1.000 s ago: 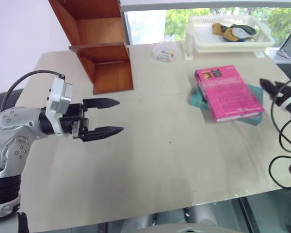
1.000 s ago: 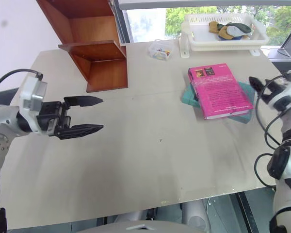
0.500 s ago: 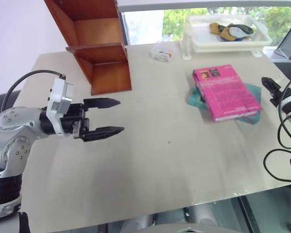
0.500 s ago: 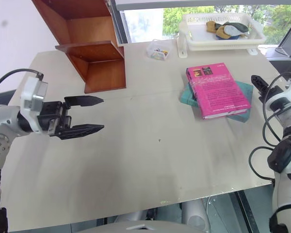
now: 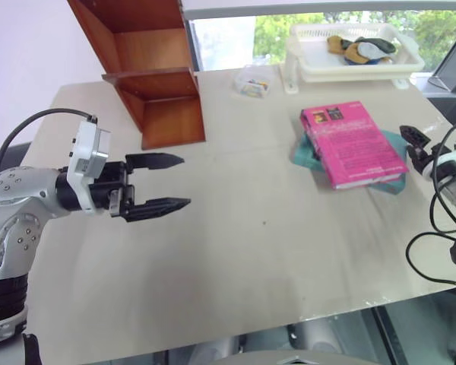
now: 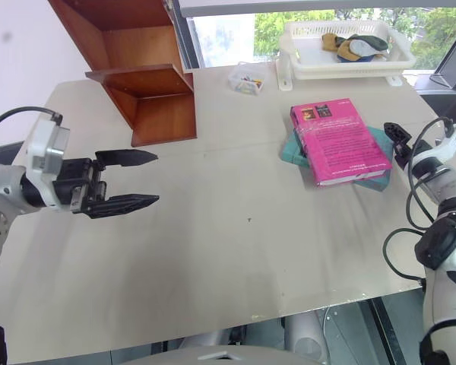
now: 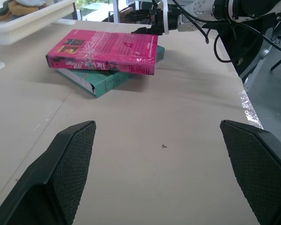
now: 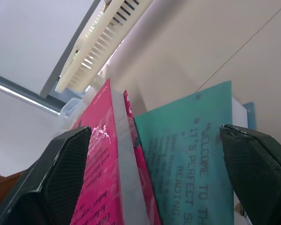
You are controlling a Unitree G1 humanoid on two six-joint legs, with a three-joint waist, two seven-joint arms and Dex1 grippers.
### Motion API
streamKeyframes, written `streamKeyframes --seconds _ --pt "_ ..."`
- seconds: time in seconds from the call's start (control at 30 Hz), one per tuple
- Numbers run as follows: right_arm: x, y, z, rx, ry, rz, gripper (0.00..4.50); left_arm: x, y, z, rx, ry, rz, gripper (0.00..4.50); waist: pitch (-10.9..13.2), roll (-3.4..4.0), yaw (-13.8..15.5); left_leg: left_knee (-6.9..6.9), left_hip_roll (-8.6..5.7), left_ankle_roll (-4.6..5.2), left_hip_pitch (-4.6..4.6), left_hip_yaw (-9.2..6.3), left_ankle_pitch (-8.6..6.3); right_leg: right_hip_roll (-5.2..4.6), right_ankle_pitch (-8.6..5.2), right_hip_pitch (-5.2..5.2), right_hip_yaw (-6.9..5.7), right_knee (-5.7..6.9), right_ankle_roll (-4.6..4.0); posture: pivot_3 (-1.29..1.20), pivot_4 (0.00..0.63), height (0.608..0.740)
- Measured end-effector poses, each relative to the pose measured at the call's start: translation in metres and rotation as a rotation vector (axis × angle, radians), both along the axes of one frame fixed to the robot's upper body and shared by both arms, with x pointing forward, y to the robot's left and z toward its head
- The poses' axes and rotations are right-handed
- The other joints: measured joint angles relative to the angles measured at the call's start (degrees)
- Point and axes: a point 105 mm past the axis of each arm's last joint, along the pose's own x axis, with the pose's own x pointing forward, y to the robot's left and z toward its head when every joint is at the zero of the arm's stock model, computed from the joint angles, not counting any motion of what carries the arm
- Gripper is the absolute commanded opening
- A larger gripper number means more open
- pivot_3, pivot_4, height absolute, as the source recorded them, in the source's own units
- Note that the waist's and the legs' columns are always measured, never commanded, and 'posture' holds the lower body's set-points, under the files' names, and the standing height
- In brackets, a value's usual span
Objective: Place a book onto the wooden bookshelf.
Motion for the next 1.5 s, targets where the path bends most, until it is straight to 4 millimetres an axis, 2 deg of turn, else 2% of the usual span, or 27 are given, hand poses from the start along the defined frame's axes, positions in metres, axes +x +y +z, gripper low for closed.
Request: streamKeyframes --seconds 0.3,0.6,0.87,1.07,1.2,1.37,1.5 --pt "0.001 0.009 -0.003 0.007 0.009 0.044 4.5 0.0 0.001 0.001 0.011 -0.002 0.002 4.47 0.0 -0.01 -0.2 -0.01 0.02 0.0 0.04 0.07 0.0 0.03 0.0 0.0 0.07 0.01 0.0 0.0 0.15 0.74" --pt "0.002 0.052 -0.023 -0.019 0.062 0.267 4.5 -0.001 0.004 0.001 0.014 -0.004 0.018 4.47 0.0 -0.01 -0.4 -0.01 0.03 0.01 0.03 0.08 0.0 0.02 0.0 -0.02 0.1 0.01 0.0 0.0 0.15 0.74" --pt "0.001 0.078 -0.029 -0.04 0.064 0.403 4.5 -0.002 0.006 0.0 0.014 0.002 0.028 4.47 0.0 -0.01 -0.5 0.0 0.03 0.0 0.04 0.07 0.0 0.02 0.0 -0.02 0.1 0.03 0.0 0.0 0.15 0.74" --pt "-0.001 0.11 -0.03 -0.124 0.054 0.585 4.5 -0.002 0.006 0.0 0.014 0.001 0.029 4.47 0.0 -0.01 -1.0 0.0 0.03 0.0 0.04 0.04 0.0 0.02 0.01 -0.03 0.09 0.03 0.01 0.0 0.15 0.74" --pt "-0.005 0.119 -0.032 -0.169 0.054 0.666 4.5 -0.001 0.006 0.0 0.014 0.0 0.033 4.47 0.0 -0.02 -1.0 0.01 0.03 0.0 0.04 0.02 0.0 0.01 0.0 -0.03 0.06 0.03 0.01 0.0 0.15 0.74" --pt "-0.002 0.119 -0.031 -0.21 0.044 0.658 4.5 -0.001 0.007 0.0 0.014 -0.001 0.038 4.47 0.0 -0.02 -1.0 0.02 0.02 0.0 0.04 0.02 0.0 0.0 0.01 -0.03 0.05 0.04 0.0 0.0 0.15 0.74" --pt "0.004 0.113 -0.018 -0.244 0.005 0.614 4.5 -0.001 0.007 0.0 0.015 -0.002 0.039 4.47 0.0 -0.01 -1.0 0.02 0.01 0.0 0.0 0.01 0.0 -0.01 0.01 -0.07 0.04 0.04 0.0 0.0 0.15 0.74"
